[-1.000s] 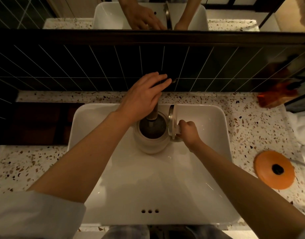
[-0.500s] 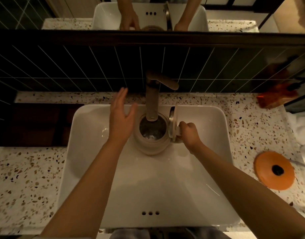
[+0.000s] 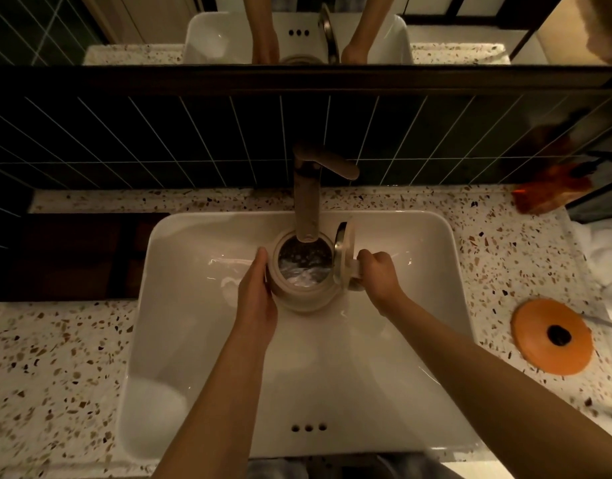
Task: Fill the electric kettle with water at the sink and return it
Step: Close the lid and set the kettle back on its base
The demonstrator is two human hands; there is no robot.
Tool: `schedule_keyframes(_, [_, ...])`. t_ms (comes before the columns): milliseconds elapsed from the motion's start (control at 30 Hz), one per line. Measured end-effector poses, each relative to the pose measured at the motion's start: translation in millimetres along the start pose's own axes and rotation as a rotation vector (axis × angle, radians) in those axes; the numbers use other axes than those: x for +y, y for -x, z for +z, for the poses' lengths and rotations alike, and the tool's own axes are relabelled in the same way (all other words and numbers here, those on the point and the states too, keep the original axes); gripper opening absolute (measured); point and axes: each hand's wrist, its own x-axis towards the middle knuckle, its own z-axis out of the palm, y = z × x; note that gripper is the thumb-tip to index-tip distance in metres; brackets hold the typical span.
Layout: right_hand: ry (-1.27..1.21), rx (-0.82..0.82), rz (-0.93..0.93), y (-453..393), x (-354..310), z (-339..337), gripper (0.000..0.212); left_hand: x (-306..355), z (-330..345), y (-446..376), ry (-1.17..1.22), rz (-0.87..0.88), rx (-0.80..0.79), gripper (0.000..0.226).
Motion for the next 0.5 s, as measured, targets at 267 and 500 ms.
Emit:
schedule_keyframes(267, [-0.050, -0.050, -0.005, 37, 25, -7, 0.037, -14, -11, 27, 0.030, 0.029, 0.032, 0.027])
schedule_keyframes(500, [-0.065, -0.110, -0.022, 72, 53, -38, 0.052, -35, -13, 81, -0.004, 0.024, 0.054, 0.029])
